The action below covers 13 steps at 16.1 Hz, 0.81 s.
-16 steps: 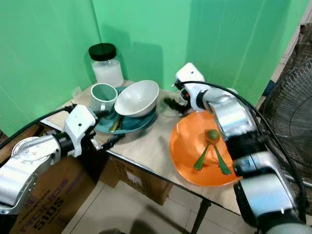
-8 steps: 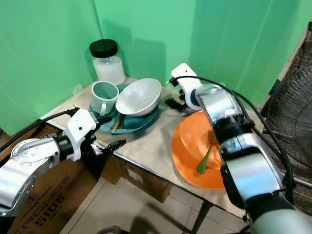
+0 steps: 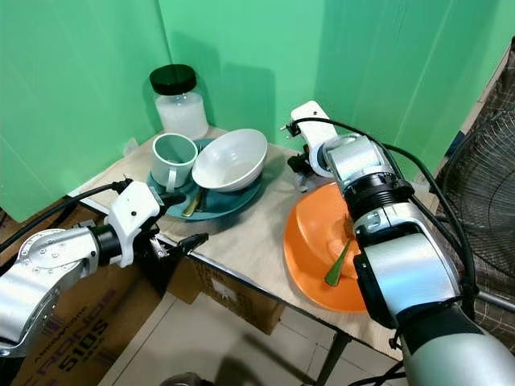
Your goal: Setting the table
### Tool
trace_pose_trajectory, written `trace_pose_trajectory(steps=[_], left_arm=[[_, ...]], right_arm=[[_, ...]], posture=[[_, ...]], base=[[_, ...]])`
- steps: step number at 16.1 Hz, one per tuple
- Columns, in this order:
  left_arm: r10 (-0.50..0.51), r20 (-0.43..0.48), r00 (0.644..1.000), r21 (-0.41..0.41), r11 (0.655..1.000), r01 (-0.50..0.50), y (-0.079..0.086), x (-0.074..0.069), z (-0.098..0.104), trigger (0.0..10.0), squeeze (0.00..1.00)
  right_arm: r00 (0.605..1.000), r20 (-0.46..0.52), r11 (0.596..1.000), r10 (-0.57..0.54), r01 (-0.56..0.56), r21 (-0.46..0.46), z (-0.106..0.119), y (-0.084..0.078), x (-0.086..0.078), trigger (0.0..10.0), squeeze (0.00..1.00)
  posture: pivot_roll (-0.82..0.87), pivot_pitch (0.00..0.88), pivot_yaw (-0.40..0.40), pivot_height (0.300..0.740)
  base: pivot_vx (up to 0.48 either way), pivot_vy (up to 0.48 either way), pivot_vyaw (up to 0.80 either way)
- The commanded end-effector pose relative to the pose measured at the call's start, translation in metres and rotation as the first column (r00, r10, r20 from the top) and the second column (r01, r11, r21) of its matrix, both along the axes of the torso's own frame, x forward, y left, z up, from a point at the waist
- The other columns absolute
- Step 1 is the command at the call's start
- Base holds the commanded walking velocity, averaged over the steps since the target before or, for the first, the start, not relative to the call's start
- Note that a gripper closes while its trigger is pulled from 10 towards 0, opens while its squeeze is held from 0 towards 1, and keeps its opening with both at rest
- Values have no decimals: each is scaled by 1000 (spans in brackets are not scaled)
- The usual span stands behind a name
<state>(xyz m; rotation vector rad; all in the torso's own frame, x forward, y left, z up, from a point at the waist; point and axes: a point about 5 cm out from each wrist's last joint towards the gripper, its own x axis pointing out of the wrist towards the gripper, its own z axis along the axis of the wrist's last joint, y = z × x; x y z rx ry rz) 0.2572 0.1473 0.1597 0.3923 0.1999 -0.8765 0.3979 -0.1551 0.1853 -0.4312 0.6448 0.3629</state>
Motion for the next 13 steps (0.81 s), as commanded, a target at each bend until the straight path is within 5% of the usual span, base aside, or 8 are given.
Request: trace_pose_trajectory(steps=[1,13], left_arm=[[-18,15,1000,17,1000,18,-1,0,4,10000,384],[-24,1,1000,25,999,24,0,-3,0,10000,380]], right_arm=[[1000,-3,1000,-6,6,-13,3,2,1,0,0],[1000,-28,1000,3,-4,-9,-4,6,2,0,0]], posture=[[44,0,71,740],[46,0,60,740]], base=[[0,0,0],[0,0,0]])
